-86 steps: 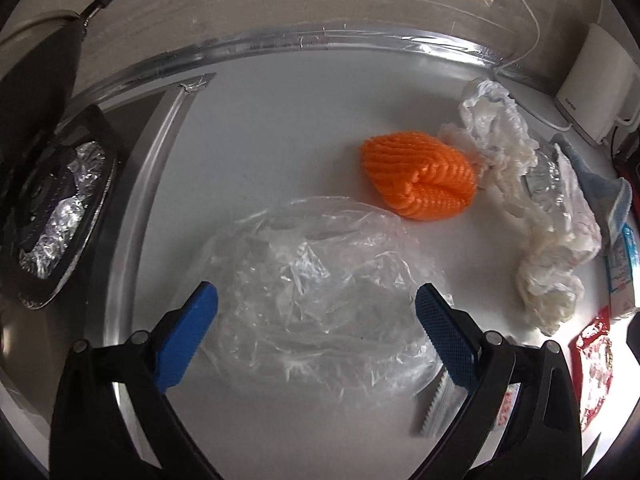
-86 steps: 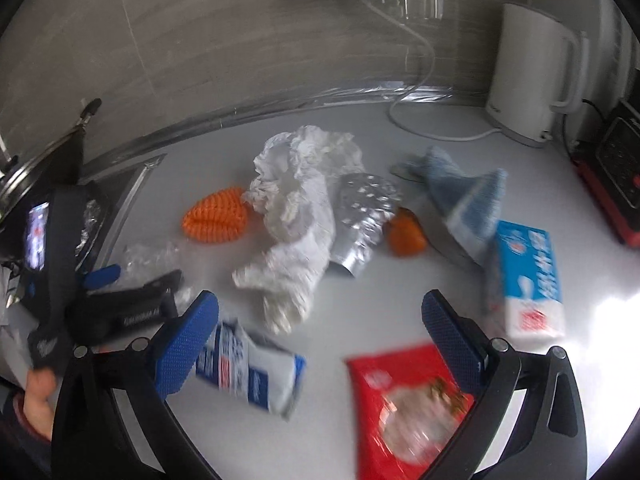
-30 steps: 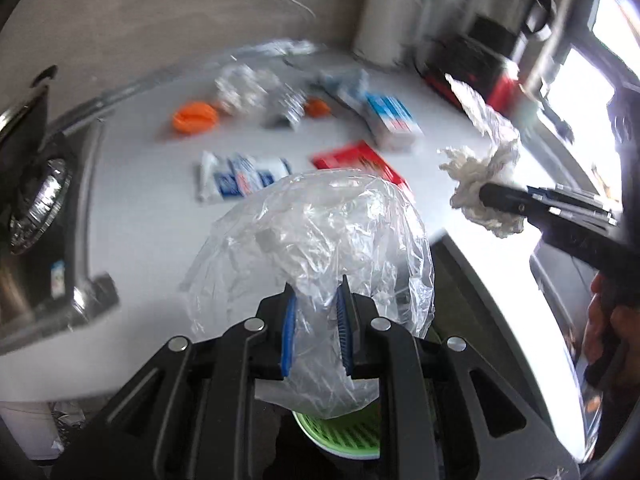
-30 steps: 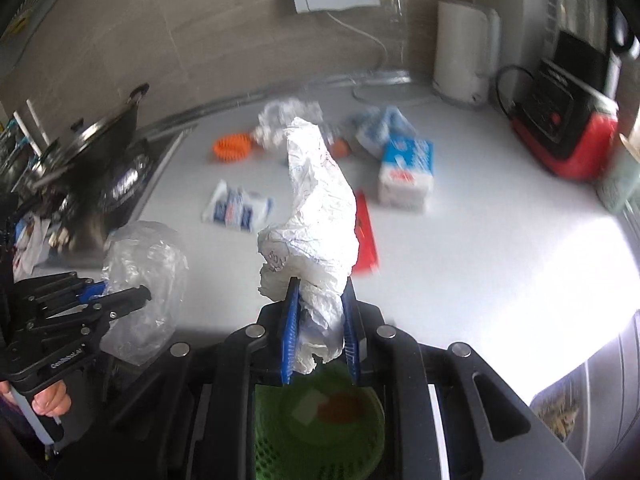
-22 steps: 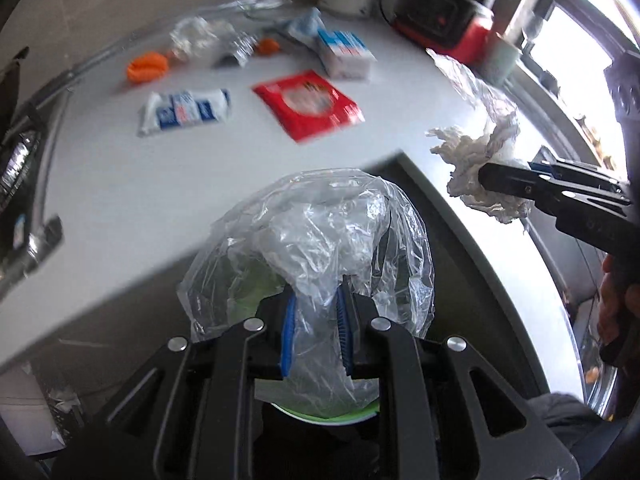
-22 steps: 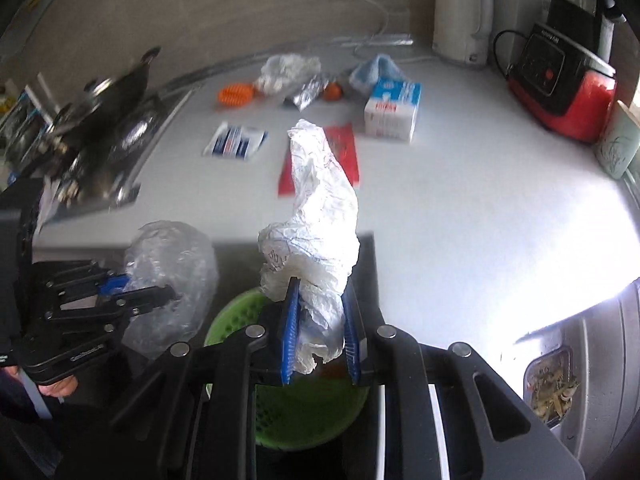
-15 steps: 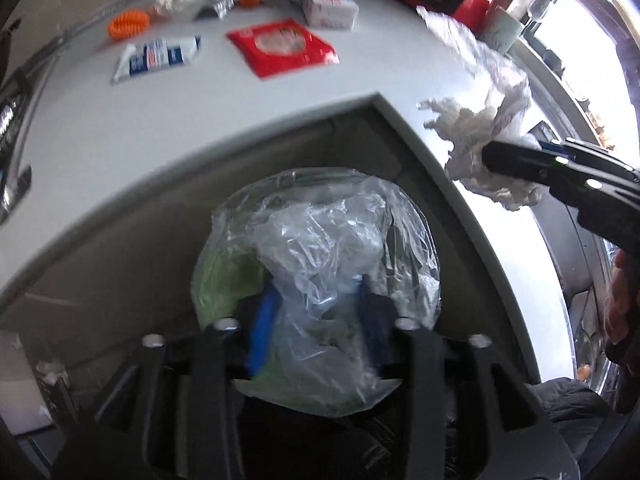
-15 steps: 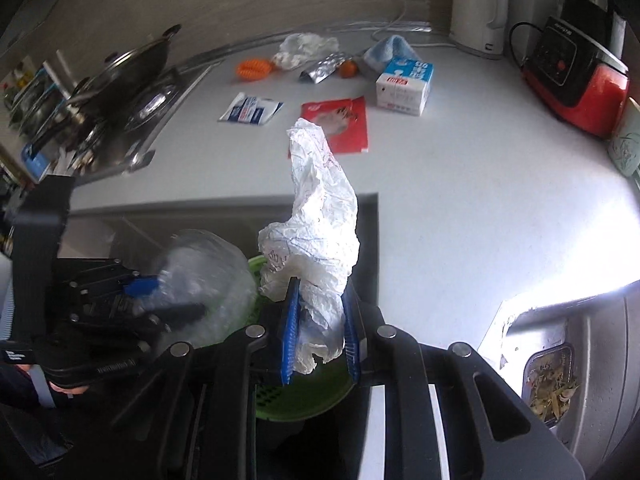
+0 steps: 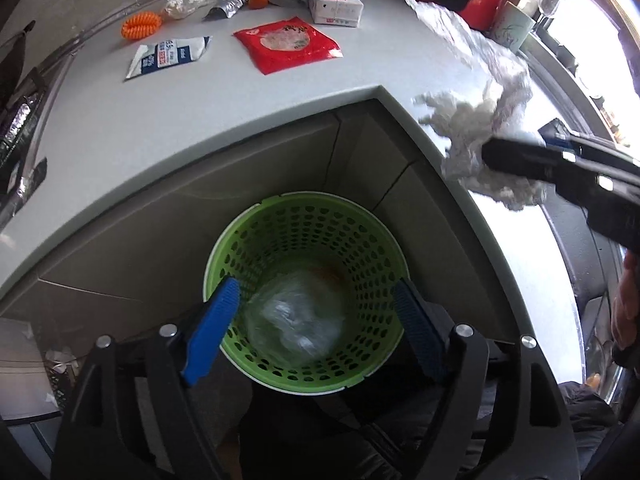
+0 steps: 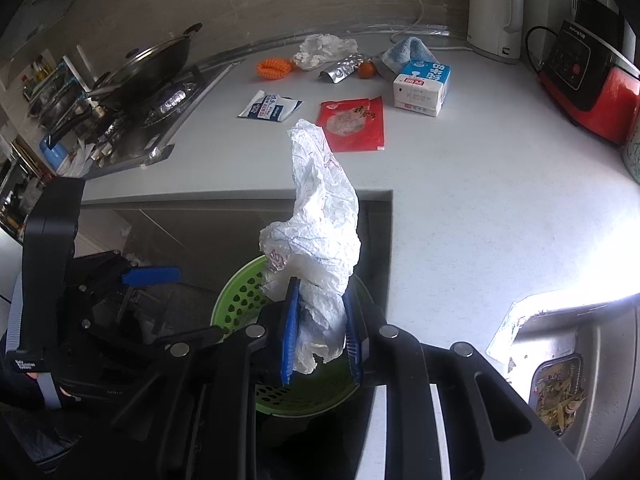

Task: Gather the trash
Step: 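Carry the plastic bag and tissue to the green basket and release both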

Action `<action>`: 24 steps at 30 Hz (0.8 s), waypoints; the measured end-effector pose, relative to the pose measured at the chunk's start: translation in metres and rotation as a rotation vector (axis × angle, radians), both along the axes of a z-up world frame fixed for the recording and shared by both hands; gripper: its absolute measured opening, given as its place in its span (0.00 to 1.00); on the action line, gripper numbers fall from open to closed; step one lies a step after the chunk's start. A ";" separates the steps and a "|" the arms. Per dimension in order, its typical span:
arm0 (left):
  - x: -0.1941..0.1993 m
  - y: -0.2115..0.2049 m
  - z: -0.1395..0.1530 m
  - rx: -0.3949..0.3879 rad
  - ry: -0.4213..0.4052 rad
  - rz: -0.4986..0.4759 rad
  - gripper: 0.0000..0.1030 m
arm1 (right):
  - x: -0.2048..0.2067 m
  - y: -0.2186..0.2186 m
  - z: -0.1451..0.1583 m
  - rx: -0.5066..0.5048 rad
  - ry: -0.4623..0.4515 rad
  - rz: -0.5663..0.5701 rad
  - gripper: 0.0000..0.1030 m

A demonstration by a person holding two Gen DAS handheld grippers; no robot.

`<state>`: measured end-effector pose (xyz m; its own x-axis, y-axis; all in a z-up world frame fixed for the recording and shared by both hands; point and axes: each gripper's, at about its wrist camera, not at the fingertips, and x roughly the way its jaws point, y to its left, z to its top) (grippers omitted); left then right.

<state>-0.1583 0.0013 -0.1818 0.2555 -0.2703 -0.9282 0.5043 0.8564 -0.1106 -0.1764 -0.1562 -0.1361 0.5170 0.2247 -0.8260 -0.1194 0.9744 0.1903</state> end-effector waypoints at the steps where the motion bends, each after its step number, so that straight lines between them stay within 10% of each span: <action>1: 0.003 0.000 0.001 -0.001 -0.004 0.007 0.74 | 0.000 0.001 -0.001 0.002 0.004 0.004 0.22; 12: 0.051 0.044 0.054 -0.011 -0.170 0.212 0.89 | -0.008 0.035 -0.016 -0.010 0.074 0.144 0.27; 17: 0.071 0.058 0.063 -0.021 -0.186 0.251 0.92 | -0.009 0.048 -0.023 -0.011 0.105 0.155 0.78; 24: 0.090 0.067 0.062 -0.049 -0.162 0.270 0.92 | 0.003 0.043 -0.006 0.022 0.052 0.086 0.92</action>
